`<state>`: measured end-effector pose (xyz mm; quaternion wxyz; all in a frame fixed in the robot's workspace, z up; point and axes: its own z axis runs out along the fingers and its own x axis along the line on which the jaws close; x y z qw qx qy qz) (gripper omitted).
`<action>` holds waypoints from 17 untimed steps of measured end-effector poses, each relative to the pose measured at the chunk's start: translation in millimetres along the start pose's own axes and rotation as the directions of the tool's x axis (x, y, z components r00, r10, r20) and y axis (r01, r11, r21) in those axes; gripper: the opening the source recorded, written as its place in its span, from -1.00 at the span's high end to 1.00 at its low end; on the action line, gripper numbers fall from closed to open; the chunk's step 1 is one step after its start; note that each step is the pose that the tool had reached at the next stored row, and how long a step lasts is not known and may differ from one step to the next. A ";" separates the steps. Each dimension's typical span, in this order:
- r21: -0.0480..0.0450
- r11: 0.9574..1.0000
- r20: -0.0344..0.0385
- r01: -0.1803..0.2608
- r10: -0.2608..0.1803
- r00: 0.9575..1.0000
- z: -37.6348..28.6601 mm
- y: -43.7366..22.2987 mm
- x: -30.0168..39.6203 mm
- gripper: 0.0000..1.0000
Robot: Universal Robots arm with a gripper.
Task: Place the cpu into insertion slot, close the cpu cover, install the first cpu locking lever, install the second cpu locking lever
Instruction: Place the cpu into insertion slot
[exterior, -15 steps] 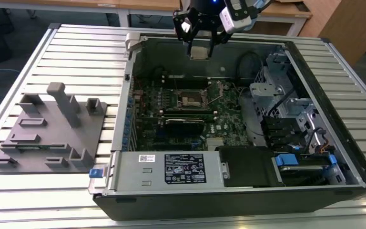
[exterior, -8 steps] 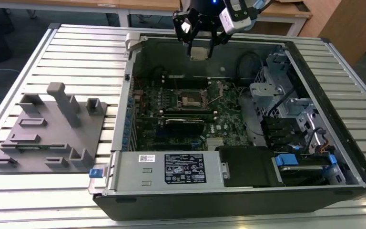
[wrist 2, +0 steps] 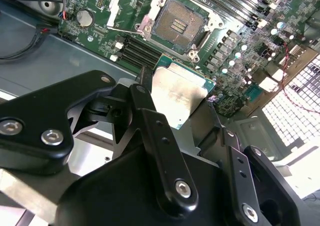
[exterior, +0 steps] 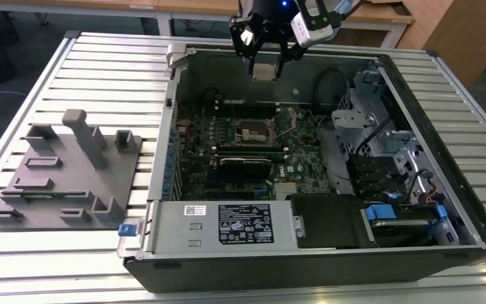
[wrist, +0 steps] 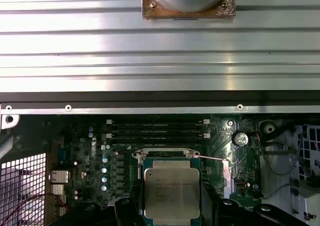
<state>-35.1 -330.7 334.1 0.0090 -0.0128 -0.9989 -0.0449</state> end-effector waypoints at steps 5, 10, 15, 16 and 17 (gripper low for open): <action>0.000 1.000 0.000 0.000 0.000 1.000 1.1 -0.1 0.0 -0.08; 0.000 1.000 0.000 0.000 0.000 1.000 3.1 -0.3 -0.1 -0.08; 0.000 1.000 0.000 0.000 0.000 1.000 4.1 -0.4 -0.1 -0.08; 0.000 1.000 0.000 0.000 0.000 1.000 4.3 -0.4 0.0 -0.08; 0.000 1.000 0.000 0.000 0.000 1.000 4.6 -0.4 -0.1 -0.08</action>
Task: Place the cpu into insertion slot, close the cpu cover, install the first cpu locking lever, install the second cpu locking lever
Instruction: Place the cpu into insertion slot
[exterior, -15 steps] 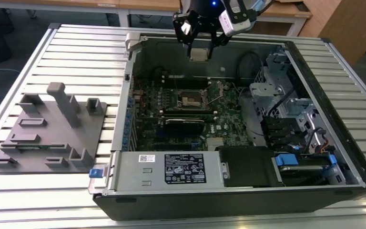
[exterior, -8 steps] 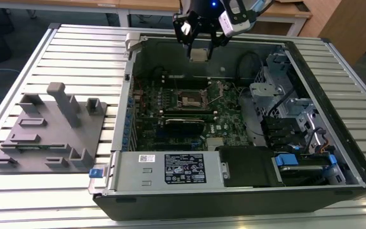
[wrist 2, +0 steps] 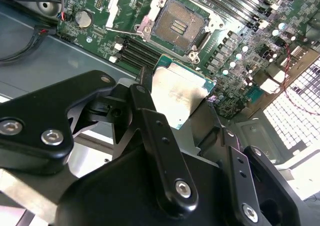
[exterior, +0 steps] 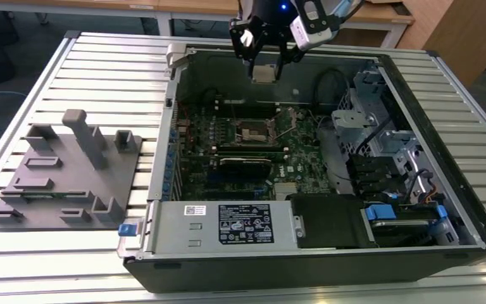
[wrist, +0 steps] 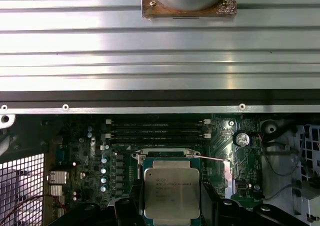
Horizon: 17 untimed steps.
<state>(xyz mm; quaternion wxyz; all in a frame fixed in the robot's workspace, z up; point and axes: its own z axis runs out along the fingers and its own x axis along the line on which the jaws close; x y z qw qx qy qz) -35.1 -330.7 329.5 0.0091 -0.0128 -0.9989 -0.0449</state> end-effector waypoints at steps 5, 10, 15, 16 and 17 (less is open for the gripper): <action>0.000 1.000 0.000 0.000 0.000 1.000 0.9 -0.1 0.0 -0.08; 0.000 1.000 0.000 0.000 0.000 1.000 1.4 -0.2 0.0 -0.08; 0.000 1.000 0.000 0.000 0.000 1.000 2.1 -0.2 0.0 -0.08; 0.000 1.000 0.000 0.000 0.000 1.000 2.4 -0.2 -0.1 -0.08; 0.000 1.000 0.000 0.000 0.000 1.000 2.9 -0.2 -0.1 -0.08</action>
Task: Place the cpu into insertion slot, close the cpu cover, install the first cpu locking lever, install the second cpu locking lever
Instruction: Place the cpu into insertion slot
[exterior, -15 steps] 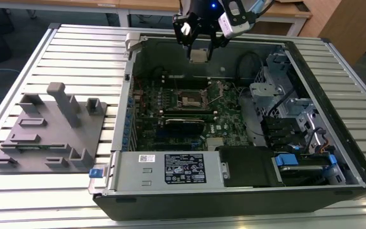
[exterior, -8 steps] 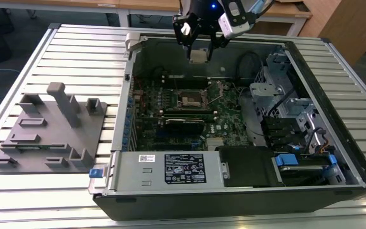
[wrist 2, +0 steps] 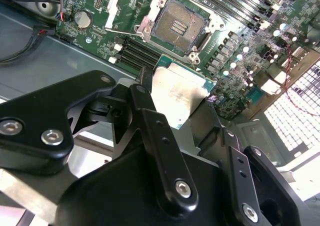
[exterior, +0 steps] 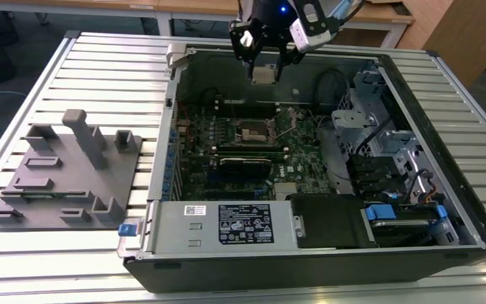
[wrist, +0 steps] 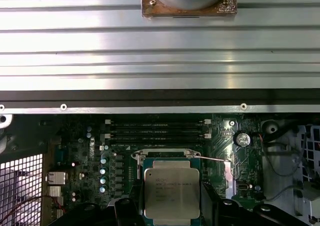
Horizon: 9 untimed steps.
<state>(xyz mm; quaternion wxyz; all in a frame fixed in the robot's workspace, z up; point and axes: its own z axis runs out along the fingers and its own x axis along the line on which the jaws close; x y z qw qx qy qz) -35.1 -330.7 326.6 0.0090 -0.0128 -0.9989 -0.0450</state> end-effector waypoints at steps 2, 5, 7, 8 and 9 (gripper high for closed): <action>0.000 1.000 0.000 0.000 0.000 1.000 0.2 -0.1 0.0 -0.08; 0.000 1.000 0.000 0.000 0.000 1.000 0.4 -0.1 0.0 -0.08; 0.000 1.000 0.000 0.000 0.000 1.000 0.4 -0.1 0.0 -0.08; 0.000 1.000 0.000 0.000 0.000 1.000 0.5 -0.1 0.0 -0.08; 0.000 1.000 0.000 0.000 0.000 1.000 0.8 -0.1 0.0 -0.08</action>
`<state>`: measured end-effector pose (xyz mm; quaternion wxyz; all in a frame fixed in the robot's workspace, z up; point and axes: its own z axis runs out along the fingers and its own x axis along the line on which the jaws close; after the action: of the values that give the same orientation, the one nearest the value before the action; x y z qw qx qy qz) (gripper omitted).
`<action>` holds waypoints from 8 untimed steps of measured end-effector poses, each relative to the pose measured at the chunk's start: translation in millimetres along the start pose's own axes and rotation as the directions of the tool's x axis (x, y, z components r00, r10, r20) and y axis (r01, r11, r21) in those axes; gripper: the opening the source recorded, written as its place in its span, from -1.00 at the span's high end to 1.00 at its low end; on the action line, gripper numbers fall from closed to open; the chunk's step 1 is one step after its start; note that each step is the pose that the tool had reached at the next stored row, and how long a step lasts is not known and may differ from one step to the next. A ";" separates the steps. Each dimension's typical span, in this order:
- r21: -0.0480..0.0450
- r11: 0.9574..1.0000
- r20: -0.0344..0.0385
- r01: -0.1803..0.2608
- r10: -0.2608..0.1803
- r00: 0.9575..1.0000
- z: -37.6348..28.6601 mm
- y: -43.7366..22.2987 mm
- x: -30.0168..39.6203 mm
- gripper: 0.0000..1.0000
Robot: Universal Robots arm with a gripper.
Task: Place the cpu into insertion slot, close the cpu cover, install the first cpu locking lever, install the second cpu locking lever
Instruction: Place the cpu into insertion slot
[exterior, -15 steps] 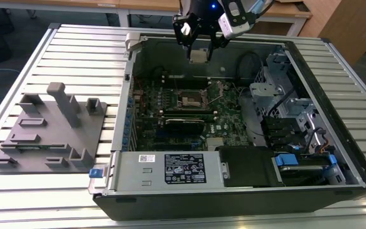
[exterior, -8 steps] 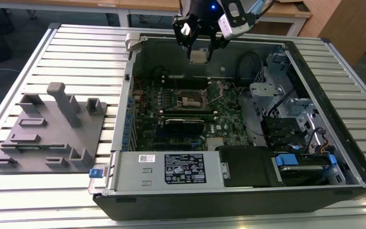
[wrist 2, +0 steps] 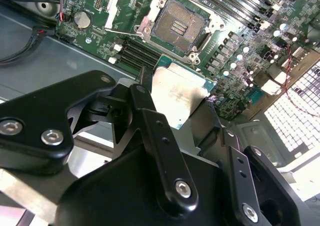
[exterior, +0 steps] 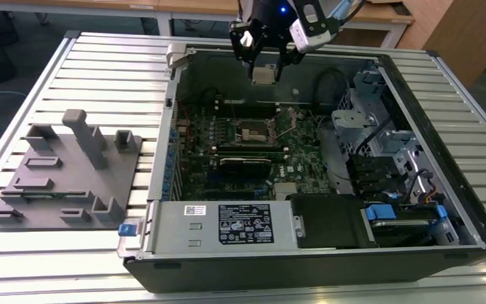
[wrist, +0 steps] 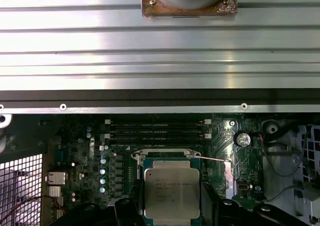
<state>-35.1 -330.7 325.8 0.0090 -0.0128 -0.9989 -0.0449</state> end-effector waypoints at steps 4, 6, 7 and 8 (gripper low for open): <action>0.000 1.000 0.000 0.000 0.000 1.000 1.3 -0.1 0.0 -0.08; 0.000 1.000 0.000 0.000 0.000 1.000 1.3 -0.2 0.0 -0.08; 0.000 1.000 0.000 0.000 0.000 1.000 1.4 -0.2 0.0 -0.08; 0.000 1.000 0.000 0.000 0.000 1.000 1.5 -0.2 0.0 -0.08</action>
<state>-35.1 -330.7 324.3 0.0091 -0.0128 -0.9989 -0.0449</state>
